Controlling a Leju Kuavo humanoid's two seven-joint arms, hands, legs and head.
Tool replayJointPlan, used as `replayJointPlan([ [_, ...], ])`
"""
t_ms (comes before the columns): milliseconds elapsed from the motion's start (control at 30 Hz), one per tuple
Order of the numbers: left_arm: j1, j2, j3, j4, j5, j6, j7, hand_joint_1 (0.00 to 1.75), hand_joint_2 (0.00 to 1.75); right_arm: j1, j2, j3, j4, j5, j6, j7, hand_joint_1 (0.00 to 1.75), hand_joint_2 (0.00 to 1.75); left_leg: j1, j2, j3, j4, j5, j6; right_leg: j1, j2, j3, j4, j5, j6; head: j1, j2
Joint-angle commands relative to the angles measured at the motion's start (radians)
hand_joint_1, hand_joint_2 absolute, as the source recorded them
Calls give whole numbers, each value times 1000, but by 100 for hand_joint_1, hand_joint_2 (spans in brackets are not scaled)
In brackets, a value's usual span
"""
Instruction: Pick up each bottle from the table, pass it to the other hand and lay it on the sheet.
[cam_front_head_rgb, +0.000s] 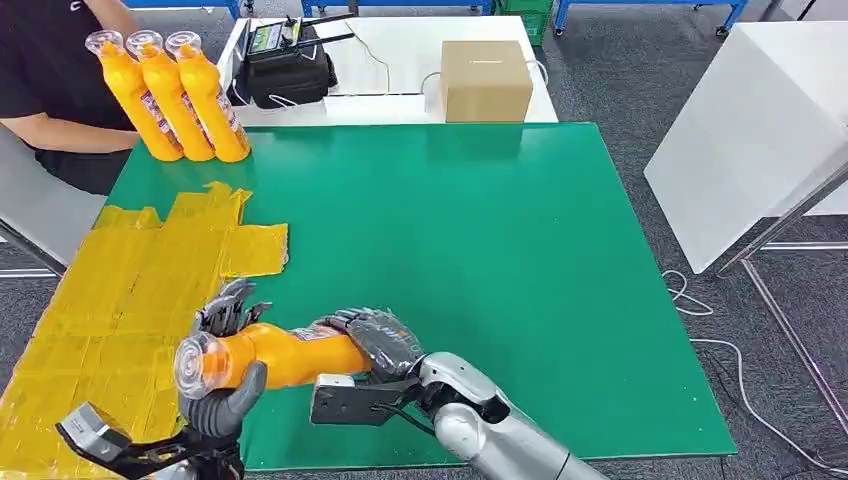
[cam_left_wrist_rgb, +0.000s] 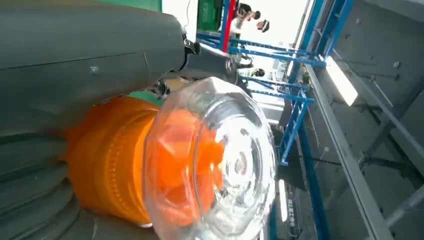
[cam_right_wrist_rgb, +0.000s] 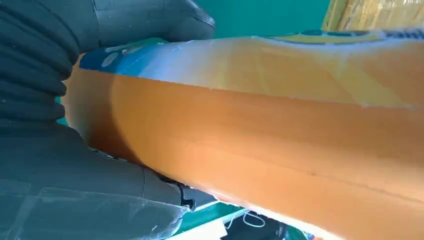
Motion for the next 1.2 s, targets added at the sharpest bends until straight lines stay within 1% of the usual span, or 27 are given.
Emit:
replayJointPlan([
  [33, -31, -2, 13, 33, 8, -6, 3, 175, 175, -25, -12, 62, 67, 1, 8, -6, 175, 175, 0, 0, 2, -1, 0, 0, 0, -1, 2, -1, 0, -1, 0, 0],
  [300, -31, -2, 13, 33, 9, -7, 3, 175, 175, -24, -13, 61, 67, 0, 7, -6, 175, 175, 0, 0, 3, -2, 0, 0, 0, -1, 3, -2, 0, -1, 0, 0],
  [367, -31, -2, 13, 33, 9, -7, 3, 175, 175, -24, -13, 61, 67, 0, 7, -6, 175, 175, 0, -1, 1, -1, 0, 0, 0, -1, 1, -1, 0, 0, 0, 0],
  [400, -31, -2, 13, 33, 9, -7, 3, 175, 175, -24, -13, 61, 67, 0, 7, -6, 175, 175, 0, 0, 3, -2, 0, 0, 0, -2, 3, -2, 0, -1, 0, 0],
  [467, -31, -2, 13, 33, 9, -7, 3, 175, 175, -24, -13, 61, 67, 0, 7, -6, 175, 175, 0, 0, 2, -1, 0, 0, 0, -1, 2, -1, 0, 0, 0, 0],
  [500, -31, -2, 13, 33, 10, -8, 3, 175, 175, -24, -13, 61, 67, 0, 7, -6, 175, 175, 0, 0, 5, -3, 0, 0, 0, -2, 5, -3, 0, -1, 0, 0],
  [533, -31, -3, 14, 34, 12, -10, 3, 175, 175, -24, -13, 60, 67, 0, 7, -5, 175, 175, 0, -1, 2, -2, 0, 0, 0, -2, 2, -1, 0, 0, 0, 0],
  [633, -33, -2, 12, 37, 13, -14, 3, 175, 175, -21, -17, 57, 62, -1, 6, -2, 175, 175, 0, 0, 3, -2, 0, 0, 0, -2, 3, -2, 0, -1, 0, 0],
  [667, -33, -2, 12, 37, 13, -14, 3, 175, 175, -21, -17, 57, 62, -1, 6, -2, 175, 175, 0, -1, 1, -1, 0, 0, 0, -1, 1, -1, 0, 0, 0, 0],
  [733, -35, -3, 12, 40, 14, -16, 3, 175, 175, -20, -20, 54, 60, -1, 6, -1, 175, 175, 0, -1, 3, -2, 0, 0, 0, -2, 4, -2, 0, -1, 0, 0],
  [767, -35, -3, 12, 41, 14, -17, 2, 175, 175, -19, -21, 54, 60, -1, 6, 0, 175, 175, 0, -1, 1, -1, 0, 0, 0, -1, 1, -1, 0, 0, 0, 0],
  [933, -37, -5, 15, 45, 14, -20, 0, 175, 175, -13, -26, 43, 56, 1, 2, 5, 175, 175, 0, -1, 2, -2, 0, 0, 0, -2, 2, -1, 0, 0, 0, 0],
  [967, -36, -5, 16, 43, 13, -19, 0, 175, 175, -1, -30, 25, 42, -1, -19, 4, 66, 175, 0, -1, 1, -1, 0, 0, 0, -2, 1, -1, 0, 0, 0, 0],
  [1000, -33, -5, 17, 41, 13, -17, -1, 175, 175, 15, -36, 4, 25, -8, -37, 2, 0, 175, 0, -1, 4, -3, 1, 0, 1, -3, 5, -3, 0, -1, 0, 0],
  [1033, -29, -6, 19, 37, 11, -13, -1, 175, 175, 29, -44, -13, 5, -9, -48, 1, 0, 0, 0, -2, 2, -2, 0, 0, 0, -3, 3, -2, 0, 0, 0, 0],
  [1200, -19, -3, 17, 31, 10, -16, -3, 175, 175, 72, -72, -69, -76, -14, -68, -7, 0, 0, 0, -3, 2, -1, 0, 0, 0, -4, 3, -2, -1, 0, 0, 0],
])
